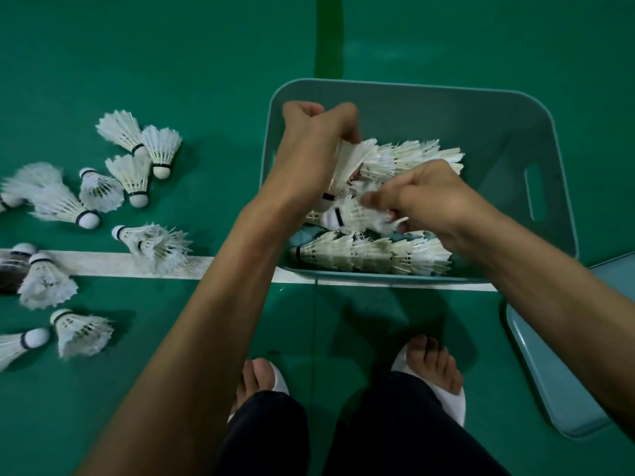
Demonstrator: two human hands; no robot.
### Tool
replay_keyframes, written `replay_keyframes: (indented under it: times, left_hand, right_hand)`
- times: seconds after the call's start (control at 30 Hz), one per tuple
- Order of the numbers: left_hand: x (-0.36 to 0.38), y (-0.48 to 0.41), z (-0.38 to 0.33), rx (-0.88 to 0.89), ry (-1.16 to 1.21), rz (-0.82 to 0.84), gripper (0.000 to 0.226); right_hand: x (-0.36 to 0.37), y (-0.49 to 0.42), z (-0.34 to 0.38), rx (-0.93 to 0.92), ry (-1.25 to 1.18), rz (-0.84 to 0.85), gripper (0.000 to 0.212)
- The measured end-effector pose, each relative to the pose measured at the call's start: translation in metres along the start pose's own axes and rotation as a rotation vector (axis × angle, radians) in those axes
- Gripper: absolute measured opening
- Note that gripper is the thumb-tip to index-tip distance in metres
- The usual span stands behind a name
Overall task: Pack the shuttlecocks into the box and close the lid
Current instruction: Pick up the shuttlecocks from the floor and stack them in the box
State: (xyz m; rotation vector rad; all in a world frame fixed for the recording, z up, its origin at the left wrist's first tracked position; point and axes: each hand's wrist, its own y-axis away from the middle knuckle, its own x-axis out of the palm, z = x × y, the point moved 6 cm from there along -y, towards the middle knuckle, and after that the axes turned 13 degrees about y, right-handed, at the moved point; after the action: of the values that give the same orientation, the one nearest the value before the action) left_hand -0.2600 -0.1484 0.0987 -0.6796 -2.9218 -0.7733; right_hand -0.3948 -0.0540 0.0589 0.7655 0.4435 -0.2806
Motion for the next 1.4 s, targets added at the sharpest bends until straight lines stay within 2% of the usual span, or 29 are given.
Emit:
replay_keyframes:
  times: [0.1, 0.17, 0.27, 0.37, 0.47, 0.67, 0.8, 1.0, 1.13, 1.27, 1.33, 1.4]
  left_hand:
    - [-0.001, 0.003, -0.004, -0.007, -0.274, 0.079, 0.052]
    - [0.000, 0.006, 0.002, -0.105, -0.598, 0.226, 0.046]
    - [0.001, 0.017, 0.019, -0.269, -1.026, 0.462, 0.053]
    - [0.005, 0.017, 0.036, -0.303, -1.173, 0.532, 0.062]
    - [0.006, 0.011, 0.051, -0.286, -1.159, 0.496, 0.060]
    - [0.004, 0.005, 0.064, -0.268, -1.134, 0.450, 0.062]
    - [0.003, 0.003, 0.054, -0.185, -1.027, 0.356, 0.071]
    - [0.017, 0.011, 0.040, -0.066, -0.807, 0.329, 0.072]
    - [0.027, 0.018, 0.038, 0.071, -0.810, 0.300, 0.073]
    - [0.018, 0.025, 0.034, 0.127, -0.830, 0.289, 0.071]
    - [0.007, 0.025, 0.035, 0.107, -0.879, 0.238, 0.076]
    - [-0.002, 0.027, 0.038, 0.002, -0.918, 0.199, 0.086]
  right_hand:
    - [0.015, -0.020, 0.004, 0.160, -0.096, 0.060, 0.009]
    - [0.022, -0.033, 0.008, 0.214, -0.098, 0.074, 0.007]
    - [0.038, -0.048, 0.011, 0.265, -0.066, 0.141, 0.002]
    - [0.050, -0.058, 0.012, 0.276, -0.032, 0.133, 0.011]
    - [0.050, -0.065, 0.012, 0.240, -0.029, 0.048, 0.012]
    - [0.032, -0.051, 0.007, 0.166, -0.006, -0.043, 0.036]
    - [-0.002, -0.023, 0.011, 0.070, 0.093, -0.085, 0.032]
    - [-0.001, 0.034, 0.002, 0.020, 0.048, 0.308, 0.013]
    - [0.002, 0.028, -0.004, 0.026, 0.047, 0.149, 0.018]
    - [-0.016, 0.015, -0.007, 0.122, 0.005, 0.063, 0.015]
    - [-0.025, 0.008, -0.011, 0.180, -0.002, 0.016, 0.019]
    - [-0.027, 0.002, -0.010, 0.196, 0.037, -0.011, 0.015]
